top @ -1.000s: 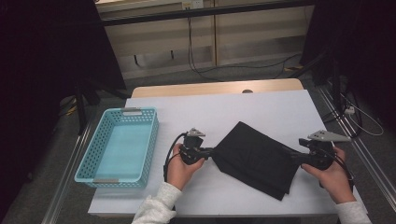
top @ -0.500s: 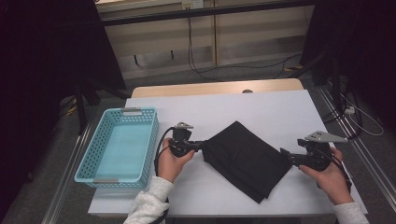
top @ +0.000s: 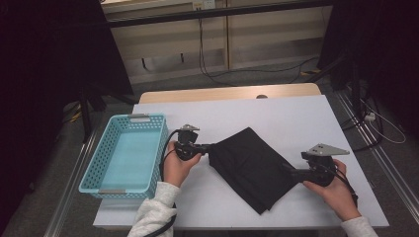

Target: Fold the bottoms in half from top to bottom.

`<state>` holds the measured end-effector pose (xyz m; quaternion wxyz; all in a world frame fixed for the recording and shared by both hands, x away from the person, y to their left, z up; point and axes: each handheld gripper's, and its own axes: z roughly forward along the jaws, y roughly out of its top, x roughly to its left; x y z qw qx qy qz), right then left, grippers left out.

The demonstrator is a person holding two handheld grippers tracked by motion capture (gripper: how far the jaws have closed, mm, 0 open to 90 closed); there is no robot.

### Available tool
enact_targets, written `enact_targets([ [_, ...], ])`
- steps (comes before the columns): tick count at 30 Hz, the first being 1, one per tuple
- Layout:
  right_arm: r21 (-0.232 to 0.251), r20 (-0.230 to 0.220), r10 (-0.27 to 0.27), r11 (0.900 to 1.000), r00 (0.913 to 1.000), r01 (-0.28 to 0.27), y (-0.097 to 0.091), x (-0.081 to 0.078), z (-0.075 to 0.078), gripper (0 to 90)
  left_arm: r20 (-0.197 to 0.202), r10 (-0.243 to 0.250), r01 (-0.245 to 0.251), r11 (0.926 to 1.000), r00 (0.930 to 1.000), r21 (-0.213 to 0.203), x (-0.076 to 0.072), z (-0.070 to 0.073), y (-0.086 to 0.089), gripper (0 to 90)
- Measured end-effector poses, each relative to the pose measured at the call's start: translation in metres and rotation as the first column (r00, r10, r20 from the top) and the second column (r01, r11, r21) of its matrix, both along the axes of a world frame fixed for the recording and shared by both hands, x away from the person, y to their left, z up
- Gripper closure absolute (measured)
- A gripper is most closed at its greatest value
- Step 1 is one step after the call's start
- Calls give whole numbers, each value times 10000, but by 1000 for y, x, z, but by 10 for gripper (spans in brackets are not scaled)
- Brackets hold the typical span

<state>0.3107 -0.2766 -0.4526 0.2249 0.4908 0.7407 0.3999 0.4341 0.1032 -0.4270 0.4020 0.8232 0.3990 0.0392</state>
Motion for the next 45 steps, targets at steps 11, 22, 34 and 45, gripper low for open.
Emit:
enact_targets([
  [11, -198, -248, 119, 9997, 9996, -124, 9, 3, -8, 197, 40, 188, -190, 9981, 9998, 594, -4, -10, 5, 603],
  [22, -142, -224, 125, 9998, 9997, -128, 5, 1, -7, 195, -778, -232, 284, 9974, 9967, 659, -13, -25, 0, 595],
  [34, -121, -30, -71, 9999, 10000, 70, 5, -1, -5, 196, -930, 444, -397, 9978, 9947, 526, -9, -8, 8, 873],
  [45, -56, -168, 214, 9998, 9996, -215, 33, 1, -9, 192, -930, 708, -645, 9956, 9931, 685, -4, -11, 12, 859],
])
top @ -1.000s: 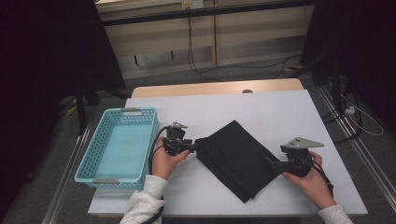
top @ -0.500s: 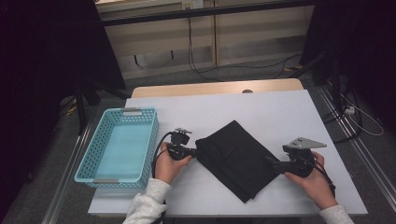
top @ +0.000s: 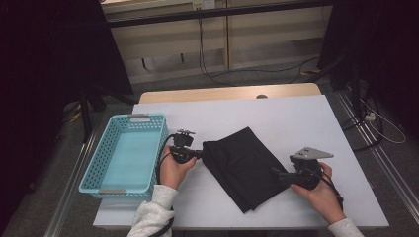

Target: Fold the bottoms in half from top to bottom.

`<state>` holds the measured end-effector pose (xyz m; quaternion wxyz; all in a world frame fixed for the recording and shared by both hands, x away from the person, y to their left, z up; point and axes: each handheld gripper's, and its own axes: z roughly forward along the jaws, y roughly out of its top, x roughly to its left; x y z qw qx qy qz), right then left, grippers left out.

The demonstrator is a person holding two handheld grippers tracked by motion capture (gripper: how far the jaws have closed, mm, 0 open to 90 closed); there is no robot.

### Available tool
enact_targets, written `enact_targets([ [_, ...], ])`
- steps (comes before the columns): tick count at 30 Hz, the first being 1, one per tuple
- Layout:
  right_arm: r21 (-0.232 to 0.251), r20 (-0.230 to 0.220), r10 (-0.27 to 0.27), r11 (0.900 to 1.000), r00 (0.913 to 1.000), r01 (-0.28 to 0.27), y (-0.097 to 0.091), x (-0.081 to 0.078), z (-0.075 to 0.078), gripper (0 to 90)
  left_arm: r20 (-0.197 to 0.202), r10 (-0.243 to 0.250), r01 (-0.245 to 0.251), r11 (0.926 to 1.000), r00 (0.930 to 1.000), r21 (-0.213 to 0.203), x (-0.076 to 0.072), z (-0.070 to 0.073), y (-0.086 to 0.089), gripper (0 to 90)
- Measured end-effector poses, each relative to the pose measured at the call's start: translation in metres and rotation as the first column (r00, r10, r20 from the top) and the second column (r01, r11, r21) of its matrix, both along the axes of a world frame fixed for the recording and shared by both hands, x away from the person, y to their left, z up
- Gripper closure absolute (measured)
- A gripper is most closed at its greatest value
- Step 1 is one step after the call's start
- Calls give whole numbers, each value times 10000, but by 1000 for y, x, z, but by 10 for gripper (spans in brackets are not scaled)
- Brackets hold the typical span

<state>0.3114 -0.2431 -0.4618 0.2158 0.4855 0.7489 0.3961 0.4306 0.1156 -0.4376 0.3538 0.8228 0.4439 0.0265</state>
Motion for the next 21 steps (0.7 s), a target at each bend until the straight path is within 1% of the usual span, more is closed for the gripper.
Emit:
enact_targets([
  [1, -194, 15, 56, 9998, 10000, -56, 3, 0, -1, 191, 48, -69, 69, 9999, 10000, 79, 0, 0, 0, 829],
  [2, -264, -50, 129, 9996, 9999, -130, 4, 1, -3, 193, 138, -74, 72, 9999, 9999, 141, 0, 0, -1, 751],
  [3, -244, -170, 185, 9995, 9997, -189, 5, 1, -5, 201, 238, -53, 48, 9998, 9997, 216, 0, 0, -1, 659],
  [5, -339, -251, 183, 9992, 9995, -191, 4, 0, -9, 199, 266, -33, 26, 9997, 9996, 257, 0, 1, -2, 575],
  [6, -348, -383, 133, 9993, 9992, -146, 4, 0, -9, 199, 291, -23, 16, 9997, 9996, 237, 0, 1, -2, 507],
  [7, -353, -428, 63, 9993, 9991, -78, 4, 0, -9, 203, 371, -36, 26, 9996, 9993, 288, -1, 2, -2, 462],
  [9, -244, -617, 80, 9997, 9981, -95, 2, 0, -10, 226, 492, 31, -47, 9995, 9988, 318, -1, 2, -2, 420],
  [11, -87, -749, 99, 9999, 9971, -106, 0, -1, -10, 227, 592, 36, -57, 9993, 9982, 365, -1, 3, -3, 365],
  [14, -25, -816, 24, 10000, 9967, -26, 0, -2, -10, 248, 636, 22, -48, 9991, 9980, 414, -1, 4, -3, 340],
  [16, -156, -857, -81, 9999, 9963, 67, 1, -3, -9, 265, 705, 6, -35, 9992, 9975, 405, -3, 5, -4, 331],
  [20, -205, -889, -283, 9994, 9956, 266, 4, -5, -9, 281, 759, -40, 6, 9990, 9971, 447, -3, 6, -5, 317],
  [21, -186, -955, -408, 9991, 9946, 392, 4, -5, -8, 320, 830, -72, 31, 9988, 9965, 487, -3, 6, -5, 305],
])
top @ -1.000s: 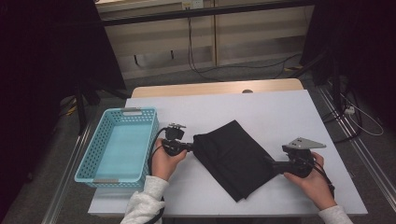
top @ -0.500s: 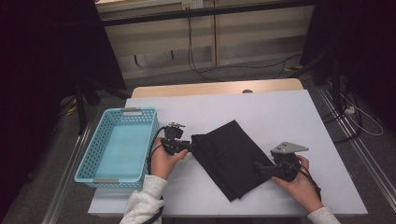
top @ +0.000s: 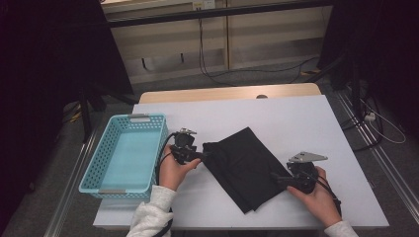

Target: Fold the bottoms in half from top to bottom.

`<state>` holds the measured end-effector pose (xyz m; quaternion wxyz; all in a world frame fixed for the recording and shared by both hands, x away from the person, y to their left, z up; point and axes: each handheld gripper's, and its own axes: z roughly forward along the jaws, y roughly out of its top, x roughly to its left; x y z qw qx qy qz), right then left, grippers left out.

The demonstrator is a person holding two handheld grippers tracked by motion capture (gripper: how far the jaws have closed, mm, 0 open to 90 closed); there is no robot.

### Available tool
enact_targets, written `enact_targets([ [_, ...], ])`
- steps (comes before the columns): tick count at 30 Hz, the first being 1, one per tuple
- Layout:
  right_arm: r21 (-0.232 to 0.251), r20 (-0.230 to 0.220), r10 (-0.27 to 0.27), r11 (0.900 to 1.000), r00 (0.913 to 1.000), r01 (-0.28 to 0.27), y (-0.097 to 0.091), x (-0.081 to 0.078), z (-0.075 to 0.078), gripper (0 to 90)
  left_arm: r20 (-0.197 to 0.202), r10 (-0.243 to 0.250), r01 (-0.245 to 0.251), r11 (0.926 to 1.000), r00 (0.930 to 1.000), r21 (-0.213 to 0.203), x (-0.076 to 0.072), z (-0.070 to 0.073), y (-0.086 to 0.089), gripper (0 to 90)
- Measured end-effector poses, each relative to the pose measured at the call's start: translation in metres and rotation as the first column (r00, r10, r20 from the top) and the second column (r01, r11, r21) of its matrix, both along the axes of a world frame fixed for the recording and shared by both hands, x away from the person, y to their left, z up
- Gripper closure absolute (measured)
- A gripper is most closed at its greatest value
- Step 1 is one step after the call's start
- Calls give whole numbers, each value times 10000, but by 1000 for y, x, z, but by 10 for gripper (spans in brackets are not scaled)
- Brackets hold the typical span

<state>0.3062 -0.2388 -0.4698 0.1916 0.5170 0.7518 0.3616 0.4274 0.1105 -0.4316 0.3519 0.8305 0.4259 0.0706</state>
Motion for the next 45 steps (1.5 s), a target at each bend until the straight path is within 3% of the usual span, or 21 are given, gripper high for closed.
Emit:
enact_targets([
  [12, 469, -56, -124, 9988, 9999, 126, 1, -2, 0, 545, -51, -14, 13, 9999, 10000, -165, 1, 4, -1, 223],
  [17, 1063, -183, 214, 9941, 9996, -194, 0, -2, -1, 738, -161, -50, 48, 9999, 9999, -154, 2, 2, -1, 196],
  [26, 1330, -309, 146, 9911, 9994, -103, 2, -2, 0, 789, -242, -84, 79, 9998, 9997, -193, 5, 6, -5, 107],
  [31, 1028, -145, 276, 9944, 9995, -260, 4, -4, 2, 795, -303, -123, 121, 9999, 9995, -59, 11, 6, -11, 81],
  [32, 1029, -139, 305, 9943, 9994, -289, 3, -4, 2, 795, -476, -193, 194, 9998, 9987, 6, 14, 4, -15, 78],
  [37, 1088, -140, 321, 9936, 9994, -304, 3, -4, 1, 795, -443, -249, 250, 9997, 9987, 17, 19, 3, -22, 64],
  [40, 1031, -102, 359, 9941, 9993, -346, 3, -4, 1, 795, -636, -494, 495, 9988, 9968, -8, 24, -1, -28, 56],
  [45, 1057, -90, 391, 9937, 9992, -379, 3, -5, 1, 794, -811, -347, 360, 9992, 9961, 150, 28, -8, -29, 57],
])
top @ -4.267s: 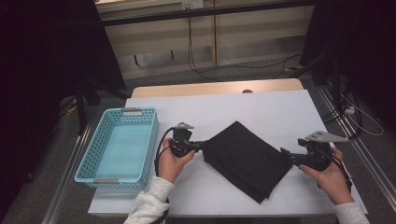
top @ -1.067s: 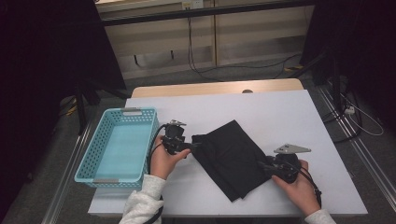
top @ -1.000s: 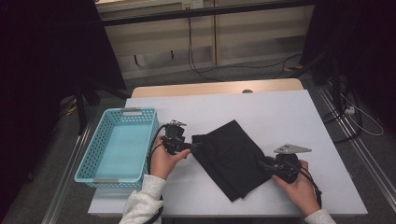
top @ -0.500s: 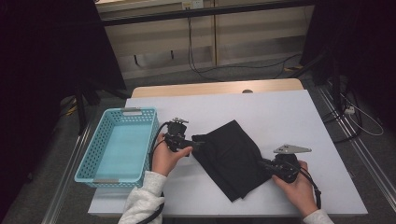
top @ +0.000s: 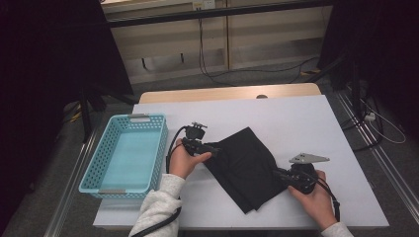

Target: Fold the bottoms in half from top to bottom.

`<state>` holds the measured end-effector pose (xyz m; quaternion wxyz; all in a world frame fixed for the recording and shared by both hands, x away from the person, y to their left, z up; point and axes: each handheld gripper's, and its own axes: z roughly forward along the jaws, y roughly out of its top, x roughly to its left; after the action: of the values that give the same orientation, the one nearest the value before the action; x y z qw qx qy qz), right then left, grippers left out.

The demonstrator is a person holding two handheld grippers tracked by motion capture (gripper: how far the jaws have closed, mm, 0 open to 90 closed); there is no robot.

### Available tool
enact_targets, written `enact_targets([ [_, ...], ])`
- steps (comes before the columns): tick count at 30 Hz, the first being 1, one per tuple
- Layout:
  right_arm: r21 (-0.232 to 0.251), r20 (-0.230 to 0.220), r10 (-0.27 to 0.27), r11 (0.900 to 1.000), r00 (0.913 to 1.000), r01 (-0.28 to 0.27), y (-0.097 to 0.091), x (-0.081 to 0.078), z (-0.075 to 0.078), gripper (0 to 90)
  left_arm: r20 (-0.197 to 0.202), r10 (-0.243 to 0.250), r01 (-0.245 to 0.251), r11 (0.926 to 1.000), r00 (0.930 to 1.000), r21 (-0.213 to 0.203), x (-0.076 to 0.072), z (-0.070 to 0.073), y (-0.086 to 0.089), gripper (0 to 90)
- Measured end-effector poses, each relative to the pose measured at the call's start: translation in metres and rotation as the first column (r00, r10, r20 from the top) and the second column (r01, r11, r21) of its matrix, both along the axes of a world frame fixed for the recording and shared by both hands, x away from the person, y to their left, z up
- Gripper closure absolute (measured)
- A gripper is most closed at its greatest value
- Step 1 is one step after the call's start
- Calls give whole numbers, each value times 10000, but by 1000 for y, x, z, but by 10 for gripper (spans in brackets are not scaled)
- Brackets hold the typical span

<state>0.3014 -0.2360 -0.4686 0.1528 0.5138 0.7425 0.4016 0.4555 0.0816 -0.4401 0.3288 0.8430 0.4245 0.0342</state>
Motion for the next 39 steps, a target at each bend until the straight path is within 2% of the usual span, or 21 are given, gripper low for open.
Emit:
enact_targets([
  [1, 26, -5, 0, 10000, 10000, 0, 0, 0, 0, 794, 29, -5, 4, 9998, 10000, 177, 0, -2, 0, 66],
  [5, -37, 38, -7, 10000, 10000, 7, 0, 0, 0, 793, 94, 115, -117, 9997, 9999, 219, 0, -5, 0, 125],
  [8, -35, 58, -14, 10000, 10000, 14, 1, -1, 0, 792, -54, 84, -83, 9996, 9999, 264, 0, -8, 0, 184],
  [10, -23, 62, -3, 10000, 10000, 4, 1, -1, 0, 792, 6, 194, -195, 9992, 9998, 348, 1, -7, 2, 248],
  [13, 3, 67, 4, 10000, 10000, -4, 0, -1, -1, 791, -135, 242, -237, 9990, 9996, 380, 0, -5, 4, 357],
  [15, 10, 53, 10, 10000, 10000, -11, 1, -1, -1, 791, -217, 158, -145, 9980, 9996, 608, -3, -4, 3, 431],
  [17, -24, 46, -7, 10000, 10000, 7, 2, -1, 0, 791, -507, 186, -153, 9977, 9985, 655, -5, -2, 2, 505],
  [18, -54, 76, 10, 10000, 10000, -9, 2, -1, 0, 791, -572, 163, -124, 9976, 9982, 685, -5, -1, 2, 548],
  [20, -125, 116, 10, 9999, 9999, -8, 3, -2, 0, 791, -565, 201, -160, 9973, 9982, 720, -5, -1, 1, 576],
  [23, -163, 126, -8, 9999, 9999, 10, 3, -3, 0, 791, -1127, 238, -172, 9981, 9933, 593, -5, 0, 1, 717],
  [26, -88, 78, 27, 10000, 10000, -27, 3, -2, 0, 791, -1239, 291, -208, 9975, 9919, 676, -4, 1, -1, 756],
  [27, -99, 76, 35, 9999, 10000, -34, 3, -2, 0, 791, -1467, 296, -175, 9964, 9887, 832, -2, 2, -3, 768],
  [29, -177, 96, 54, 9998, 9999, -53, 4, -3, 0, 792, -1682, 312, -129, 9940, 9853, 1087, -1, 5, -7, 802],
  [33, -128, 122, 14, 9999, 9999, -13, 4, -3, 0, 793, -1940, 310, -11, 9884, 9805, 1521, 4, 10, -11, 819],
  [36, -72, 123, 3, 10000, 9999, -2, 4, -4, 0, 796, -2179, 442, -71, 9857, 9750, 1684, 8, 15, -12, 824],
  [39, -30, 53, 183, 9998, 9998, -182, 7, -4, 2, 798, -2271, 436, -1, 9822, 9729, 1879, 12, 24, -13, 827],
])
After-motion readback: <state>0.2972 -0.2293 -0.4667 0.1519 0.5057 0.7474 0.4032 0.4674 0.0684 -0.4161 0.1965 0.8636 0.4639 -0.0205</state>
